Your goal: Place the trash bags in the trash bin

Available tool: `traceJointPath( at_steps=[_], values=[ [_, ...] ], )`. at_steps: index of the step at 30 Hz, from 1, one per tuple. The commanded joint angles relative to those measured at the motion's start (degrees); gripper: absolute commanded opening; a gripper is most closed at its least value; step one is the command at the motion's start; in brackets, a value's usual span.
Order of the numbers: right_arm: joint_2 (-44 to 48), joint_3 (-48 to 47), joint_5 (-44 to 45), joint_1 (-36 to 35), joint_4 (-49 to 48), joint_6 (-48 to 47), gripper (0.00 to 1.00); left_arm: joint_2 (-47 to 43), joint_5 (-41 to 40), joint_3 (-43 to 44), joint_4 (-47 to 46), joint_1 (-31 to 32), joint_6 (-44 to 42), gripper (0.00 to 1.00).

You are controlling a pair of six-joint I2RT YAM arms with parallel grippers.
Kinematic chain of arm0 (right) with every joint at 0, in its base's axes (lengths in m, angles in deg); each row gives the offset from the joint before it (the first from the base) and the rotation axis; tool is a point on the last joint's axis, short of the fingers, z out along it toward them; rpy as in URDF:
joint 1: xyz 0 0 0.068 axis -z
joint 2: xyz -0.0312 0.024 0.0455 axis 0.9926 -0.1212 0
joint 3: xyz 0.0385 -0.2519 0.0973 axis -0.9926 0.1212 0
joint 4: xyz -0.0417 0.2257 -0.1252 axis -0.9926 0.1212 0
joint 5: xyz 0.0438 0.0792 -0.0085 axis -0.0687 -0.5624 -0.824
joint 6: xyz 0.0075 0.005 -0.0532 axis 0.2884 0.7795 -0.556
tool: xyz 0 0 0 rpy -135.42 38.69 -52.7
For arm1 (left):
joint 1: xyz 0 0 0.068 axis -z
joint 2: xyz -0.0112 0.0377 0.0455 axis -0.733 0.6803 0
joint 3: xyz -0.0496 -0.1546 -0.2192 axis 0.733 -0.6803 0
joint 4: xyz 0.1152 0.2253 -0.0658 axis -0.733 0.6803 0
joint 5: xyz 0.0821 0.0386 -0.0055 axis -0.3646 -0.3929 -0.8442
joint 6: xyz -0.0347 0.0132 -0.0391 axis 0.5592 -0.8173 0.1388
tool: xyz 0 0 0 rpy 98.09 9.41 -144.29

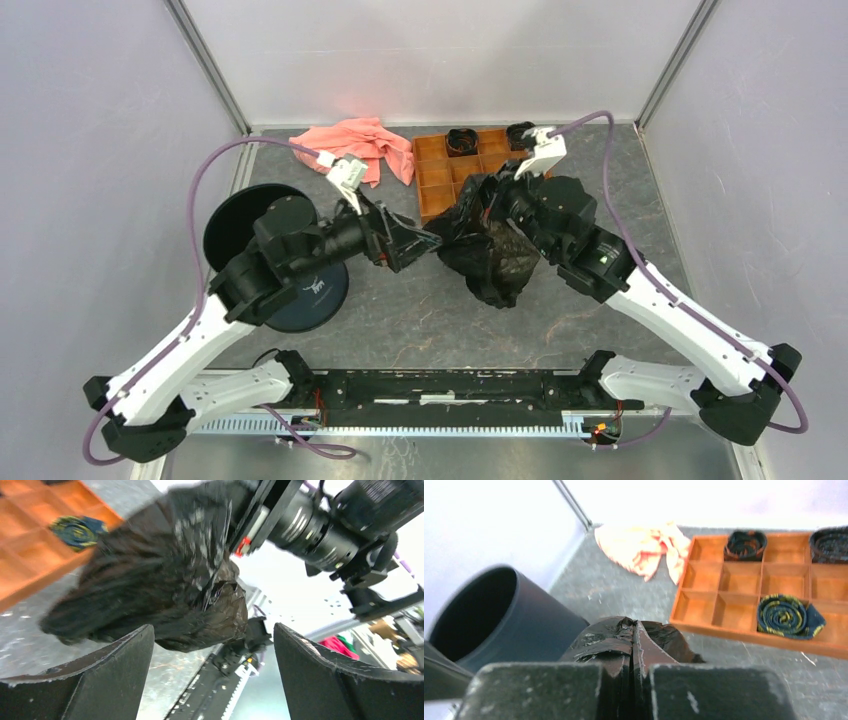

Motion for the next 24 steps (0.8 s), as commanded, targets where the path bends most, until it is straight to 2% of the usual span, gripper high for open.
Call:
traceJointPath(
  at_steps=[1,3,8,15,24],
  values=[
    [-0.73,-7.19,6.84,-0.09,-1.60,3.89,0.00,5.63,13.24,-3.08,-9.40,1.07,7.47,0.95],
    [-1.02,-8.04,9.40,-0.22,-2.15,4.04,0.00,6.30,10.94,-5.14,-11.95,2.80,8.41,0.95],
    [-3.61,-9.28,11.91,-0.21,-1.15,4.30,0.00,11.24,-4.24,-2.47,-7.76,11.71,6.30,1.00],
    [-5.39,-9.42,14.45,-0.32,0.16,4.64,0.00,15.10,-23.28,-1.65,-7.89,18.68,6.21,1.00],
    [-6.29,-9.69,16.20,-0.90,0.22,4.43,0.00,21.30,-25.53,-2.63,-21.69,20.89,6.18,0.97]
  ],
)
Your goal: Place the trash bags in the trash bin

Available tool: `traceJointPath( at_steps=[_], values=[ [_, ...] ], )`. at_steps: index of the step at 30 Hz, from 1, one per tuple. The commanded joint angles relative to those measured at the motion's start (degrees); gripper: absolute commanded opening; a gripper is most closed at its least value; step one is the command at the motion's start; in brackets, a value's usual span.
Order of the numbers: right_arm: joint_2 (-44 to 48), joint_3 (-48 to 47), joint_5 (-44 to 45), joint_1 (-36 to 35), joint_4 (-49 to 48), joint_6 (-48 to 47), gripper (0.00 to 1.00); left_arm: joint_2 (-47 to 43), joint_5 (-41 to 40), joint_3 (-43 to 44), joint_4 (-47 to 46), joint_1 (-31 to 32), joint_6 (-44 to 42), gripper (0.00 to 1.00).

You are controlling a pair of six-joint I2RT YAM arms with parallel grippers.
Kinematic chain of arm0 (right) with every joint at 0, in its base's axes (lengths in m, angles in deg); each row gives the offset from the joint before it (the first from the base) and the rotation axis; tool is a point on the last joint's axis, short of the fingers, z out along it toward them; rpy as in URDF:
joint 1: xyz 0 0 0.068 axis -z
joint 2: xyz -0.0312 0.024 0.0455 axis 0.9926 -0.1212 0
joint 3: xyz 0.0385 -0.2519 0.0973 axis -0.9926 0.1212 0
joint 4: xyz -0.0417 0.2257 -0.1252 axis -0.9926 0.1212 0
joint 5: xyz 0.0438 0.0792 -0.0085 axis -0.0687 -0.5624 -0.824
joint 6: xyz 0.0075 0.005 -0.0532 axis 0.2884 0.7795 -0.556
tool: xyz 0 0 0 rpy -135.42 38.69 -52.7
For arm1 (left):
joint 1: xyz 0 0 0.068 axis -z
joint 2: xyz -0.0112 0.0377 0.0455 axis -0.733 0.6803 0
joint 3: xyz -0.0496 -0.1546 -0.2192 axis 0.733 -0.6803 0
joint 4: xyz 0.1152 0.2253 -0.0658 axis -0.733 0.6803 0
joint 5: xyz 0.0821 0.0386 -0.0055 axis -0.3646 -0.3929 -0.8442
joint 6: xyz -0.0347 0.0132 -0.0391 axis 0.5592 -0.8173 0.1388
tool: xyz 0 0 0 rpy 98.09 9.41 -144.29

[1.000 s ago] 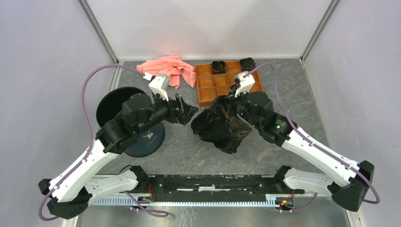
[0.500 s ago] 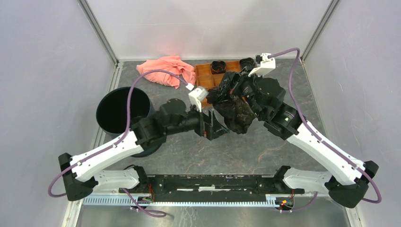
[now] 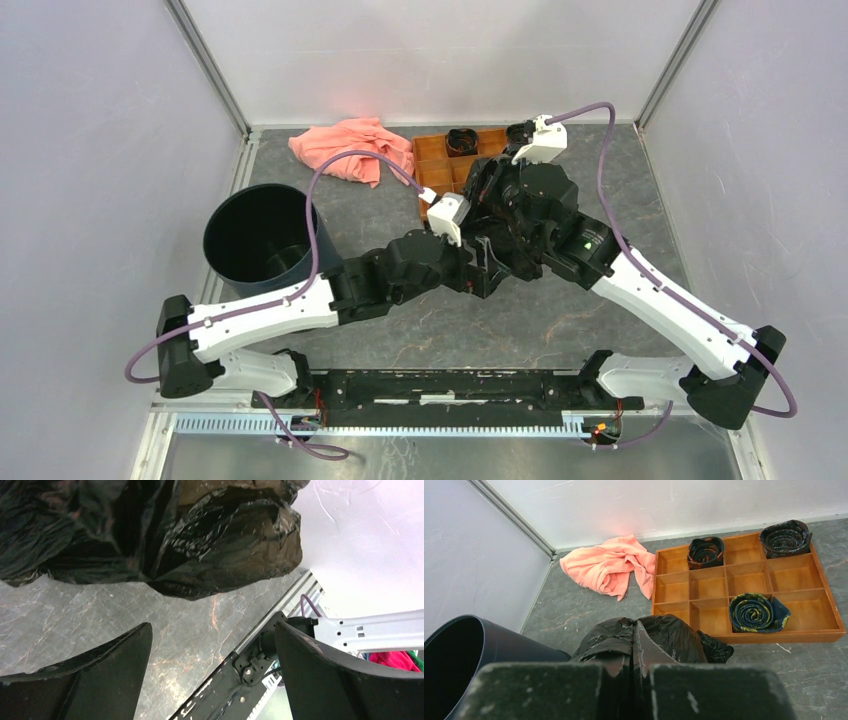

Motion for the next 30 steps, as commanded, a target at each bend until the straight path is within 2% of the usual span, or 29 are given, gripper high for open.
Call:
traceJointPath(
  at_steps=[1,5,8,10,13,18,20,23,26,28,30],
  values=[
    [-0.38,-2.19,1.81,-0.32,-1.21,0.04,0.00,1.05,-2.85,0.66,-12.39,0.66,0.87,0.99],
    [-0.63,-3.00,-0.52,-0.40,-0.97,-1.31,0.00,-1.36,-0.94,-4.44,-23.46,0.83,-0.78,1.00],
    [-0.10,-2.54,-3.57,-0.41,-2.50,-2.95,0.00,-2.13,-3.68,-7.03,-28.80,0.80,0.25,1.00],
    [0.05,-2.41,-4.76,-0.39,-3.42,-3.88,0.00,-0.53,-7.12,-5.90,-27.11,0.86,2.30,1.00],
    [-0.01,-2.49,-4.80,-0.48,-3.08,-3.43,0.00,2.28,-11.40,-1.37,-19.33,0.87,4.93,0.93],
    [-0.32,-2.66,-6.00,-1.05,-2.34,-4.02,0.00,5.02,-15.11,1.31,-16.10,1.08,4.46,0.93],
    [0.02,-2.36,-5.19,-1.10,-1.88,-4.42,0.00,5.35,-17.39,1.73,-11.73,1.12,5.77,0.85],
    [1.19,-1.40,-2.50,-1.05,-1.58,-6.02,0.00,2.01,-18.16,-2.80,-11.15,1.10,6.57,0.72],
    [2.89,0.00,-1.22,-1.06,-1.36,-8.45,0.00,-3.19,-21.58,-7.94,-7.53,1.11,7.98,0.50],
    [4.27,1.24,-2.97,-1.06,-0.96,-10.22,0.00,-4.84,-24.52,-9.68,-3.12,1.13,8.76,0.41],
    [6.21,3.19,-4.80,-1.15,-0.84,-11.27,0.00,-5.90,-25.92,-10.37,1.25,1.09,9.64,0.37]
  ],
)
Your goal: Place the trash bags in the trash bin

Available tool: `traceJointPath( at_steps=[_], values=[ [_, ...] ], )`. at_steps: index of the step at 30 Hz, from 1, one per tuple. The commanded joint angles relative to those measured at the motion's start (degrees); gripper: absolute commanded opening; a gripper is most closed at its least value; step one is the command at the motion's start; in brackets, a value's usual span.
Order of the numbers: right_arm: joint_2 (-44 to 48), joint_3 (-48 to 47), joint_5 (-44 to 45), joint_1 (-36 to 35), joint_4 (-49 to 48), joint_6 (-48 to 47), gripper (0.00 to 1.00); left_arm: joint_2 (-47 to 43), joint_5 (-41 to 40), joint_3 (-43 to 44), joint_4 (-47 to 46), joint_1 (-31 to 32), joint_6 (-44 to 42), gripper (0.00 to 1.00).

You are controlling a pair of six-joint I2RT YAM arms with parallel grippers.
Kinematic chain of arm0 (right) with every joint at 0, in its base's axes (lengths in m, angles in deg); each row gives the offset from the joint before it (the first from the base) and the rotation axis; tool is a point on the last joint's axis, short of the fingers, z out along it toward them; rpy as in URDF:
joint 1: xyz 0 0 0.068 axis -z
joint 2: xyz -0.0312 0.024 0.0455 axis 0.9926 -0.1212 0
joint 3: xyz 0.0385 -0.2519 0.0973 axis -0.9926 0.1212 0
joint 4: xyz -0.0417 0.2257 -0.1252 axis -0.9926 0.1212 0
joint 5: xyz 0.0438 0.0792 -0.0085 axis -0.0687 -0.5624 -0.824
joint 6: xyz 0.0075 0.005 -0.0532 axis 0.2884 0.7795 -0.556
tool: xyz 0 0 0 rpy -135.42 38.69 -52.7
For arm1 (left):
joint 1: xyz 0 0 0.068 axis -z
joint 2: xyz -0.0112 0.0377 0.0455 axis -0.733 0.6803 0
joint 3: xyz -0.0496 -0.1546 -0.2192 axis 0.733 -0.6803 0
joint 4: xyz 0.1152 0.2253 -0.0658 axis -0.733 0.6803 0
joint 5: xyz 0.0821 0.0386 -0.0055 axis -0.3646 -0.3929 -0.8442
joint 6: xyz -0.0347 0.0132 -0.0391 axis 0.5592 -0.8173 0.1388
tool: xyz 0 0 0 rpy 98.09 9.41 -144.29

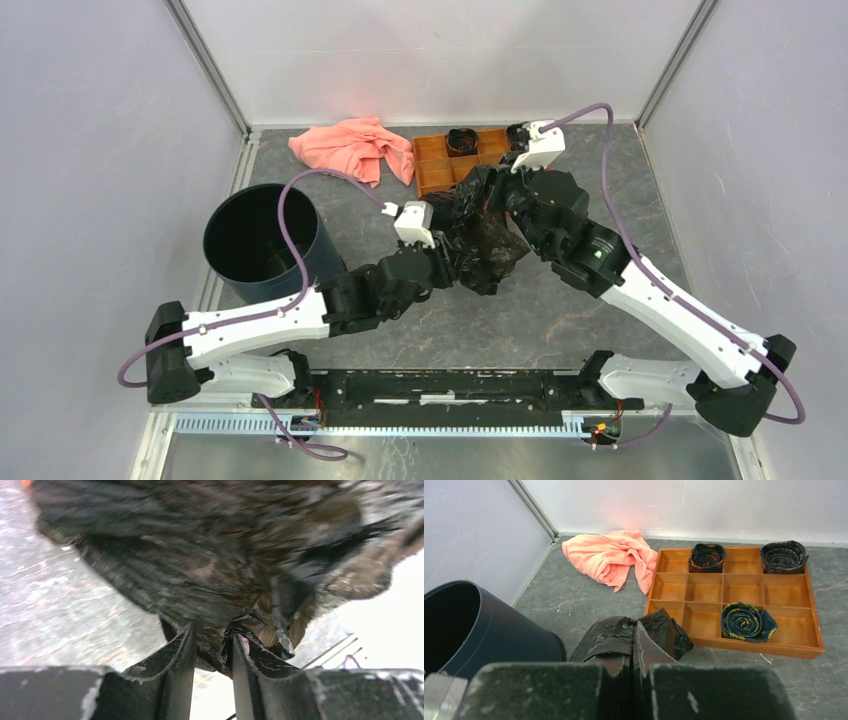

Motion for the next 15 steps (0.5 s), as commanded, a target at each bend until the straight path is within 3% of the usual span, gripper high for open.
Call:
traceJointPath(
  at_steps=[1,3,6,15],
  values=[
    [5.28,3.31,-2.14,-0.19,-0.42,-4.29,0.00,-4.13,-7.72,-1.99,8.99,0.28,4.02,0.37],
    [7.14,5.04,-4.39,-0.21,-0.12,-4.91,0.00,-5.37,-8.53,-4.14,9.41,0.33,4.40,0.43],
    [9.39,8.42,-10.97,-0.14,-3.08,-6.62,0.00,-6.41,-8.06,-6.87,6.09,0.24,3.75,0.67],
    [7.07,7.05,-16.63,-0.20,-2.75,-7.60,0.00,-4.02,7.24,-8.01,-10.54,0.22,-0.92,0.73]
  ],
)
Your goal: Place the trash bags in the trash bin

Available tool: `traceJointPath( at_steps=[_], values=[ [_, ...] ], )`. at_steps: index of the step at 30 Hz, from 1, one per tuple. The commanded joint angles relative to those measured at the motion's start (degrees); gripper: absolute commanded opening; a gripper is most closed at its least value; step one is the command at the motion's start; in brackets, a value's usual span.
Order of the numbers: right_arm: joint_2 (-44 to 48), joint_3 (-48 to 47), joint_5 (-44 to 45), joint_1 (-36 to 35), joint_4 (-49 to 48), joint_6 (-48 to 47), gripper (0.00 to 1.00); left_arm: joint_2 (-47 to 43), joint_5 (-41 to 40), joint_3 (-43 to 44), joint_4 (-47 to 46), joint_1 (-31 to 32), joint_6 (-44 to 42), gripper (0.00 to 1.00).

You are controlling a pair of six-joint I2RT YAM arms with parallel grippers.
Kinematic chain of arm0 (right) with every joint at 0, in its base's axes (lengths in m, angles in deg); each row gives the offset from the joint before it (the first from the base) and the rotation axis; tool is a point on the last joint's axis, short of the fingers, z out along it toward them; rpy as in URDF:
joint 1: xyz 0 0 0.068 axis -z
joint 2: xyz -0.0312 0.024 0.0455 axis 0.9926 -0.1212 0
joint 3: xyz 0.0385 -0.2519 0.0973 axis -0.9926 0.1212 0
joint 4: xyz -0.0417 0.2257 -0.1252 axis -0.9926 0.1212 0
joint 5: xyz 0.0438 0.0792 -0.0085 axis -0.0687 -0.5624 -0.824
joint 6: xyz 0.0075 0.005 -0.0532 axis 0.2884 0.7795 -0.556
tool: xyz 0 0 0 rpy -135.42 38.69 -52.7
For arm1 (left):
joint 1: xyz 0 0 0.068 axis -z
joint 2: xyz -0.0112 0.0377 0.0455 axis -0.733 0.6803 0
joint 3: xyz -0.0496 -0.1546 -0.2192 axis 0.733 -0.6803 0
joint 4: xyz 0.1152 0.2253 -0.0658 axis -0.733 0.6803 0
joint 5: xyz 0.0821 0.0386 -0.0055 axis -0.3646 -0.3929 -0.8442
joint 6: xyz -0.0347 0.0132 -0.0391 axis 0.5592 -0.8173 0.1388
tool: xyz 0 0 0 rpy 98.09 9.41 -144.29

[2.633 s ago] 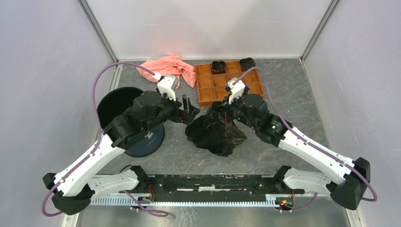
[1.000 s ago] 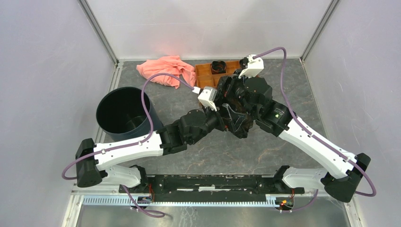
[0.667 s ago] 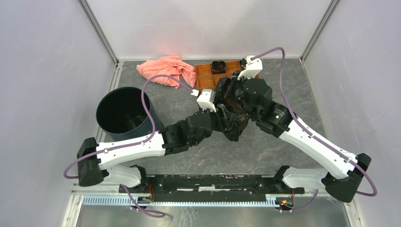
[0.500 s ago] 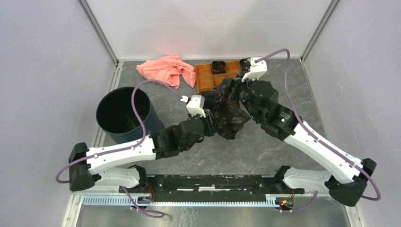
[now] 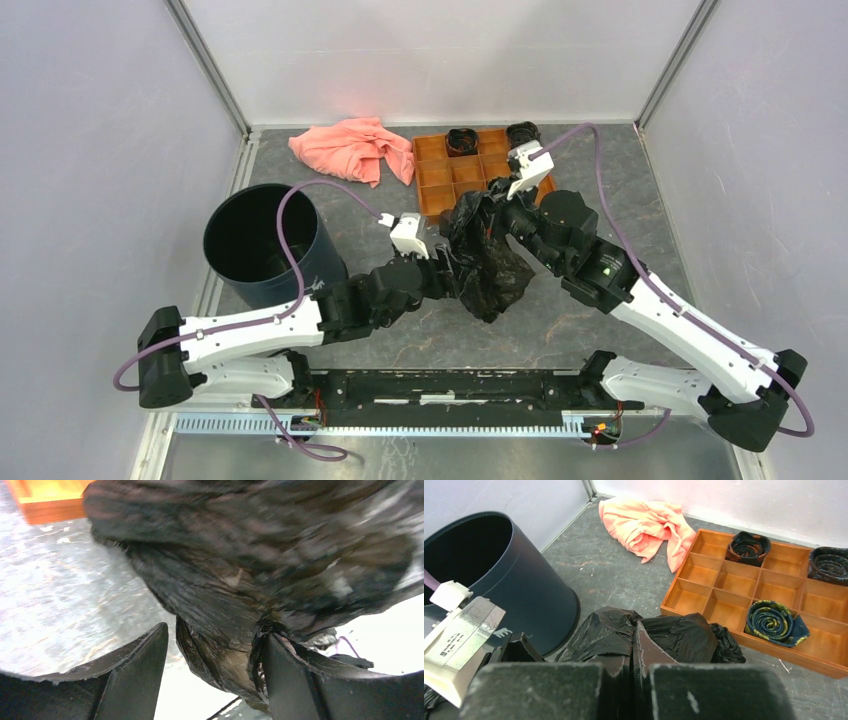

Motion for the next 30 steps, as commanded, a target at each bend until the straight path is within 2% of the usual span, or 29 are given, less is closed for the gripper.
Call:
traceJointPath(
  at_steps=[1,2,3,5,6,10,14,17,19,22,25,27,28,29,30],
  values=[
    [-0.61,-1.66,-3.32,-0.19,-1.51,-1.63,0.00,0.55,7.84,-1.45,-12.11,0.18,-2.73,0.73],
    [-0.38,-1.45,-3.28,-0.19,-1.58,-1.83,0.00,0.44,8.58,-2.79,-13.47,0.16,-2.93,0.71],
    [-0.18,-0.94,-3.24,-0.27,-1.69,-1.93,0.00,0.35,9.01,-3.69,-14.47,0.14,-3.15,0.62],
    [0.76,0.70,-3.31,-0.28,-1.89,-2.71,0.00,-0.07,7.77,-4.69,-12.80,0.06,-2.50,0.16],
    [1.76,2.50,-3.17,-0.19,-1.82,-3.58,0.00,-0.48,5.67,-4.93,-10.35,0.09,-1.67,0.04],
    [7.21,14.54,1.17,-0.17,-0.19,-5.88,0.00,-4.27,3.07,-6.86,-2.34,-0.27,-1.05,0.02],
    [11.97,28.64,6.29,-0.19,-1.50,-6.39,0.00,-7.85,-5.85,-8.29,9.47,-0.70,4.46,0.02],
    [11.33,31.86,15.00,0.15,-3.89,-5.11,0.00,-6.90,-9.33,-5.05,14.63,-4.19,3.54,0.02],
    [8.34,26.59,17.28,2.40,-4.16,-5.03,0.00,-4.90,-6.68,-0.47,12.56,-9.36,-2.24,0.02],
    [1.40,7.55,13.60,6.21,-1.78,-8.41,0.00,-0.54,1.93,14.21,10.15,-18.37,-12.30,0.02],
    [-5.01,-18.59,6.44,6.15,4.46,-16.72,0.00,3.24,12.65,38.18,8.62,-19.94,-22.71,0.02],
    [-5.96,-28.61,-0.93,6.01,5.54,-19.91,0.00,3.25,24.82,45.61,3.75,-19.95,-24.85,0.02],
    [-4.94,-30.00,-4.94,6.01,4.08,-20.36,0.00,2.34,31.47,46.14,0.45,-19.88,-24.71,0.02],
    [-3.38,-28.71,-8.43,6.03,1.86,-20.56,0.00,1.60,34.79,45.08,-2.99,-19.90,-24.03,0.02],
    [-0.68,-24.76,-11.84,6.06,-1.78,-20.51,0.00,-0.19,38.16,43.01,-5.54,-19.86,-23.33,0.02]
  ],
)
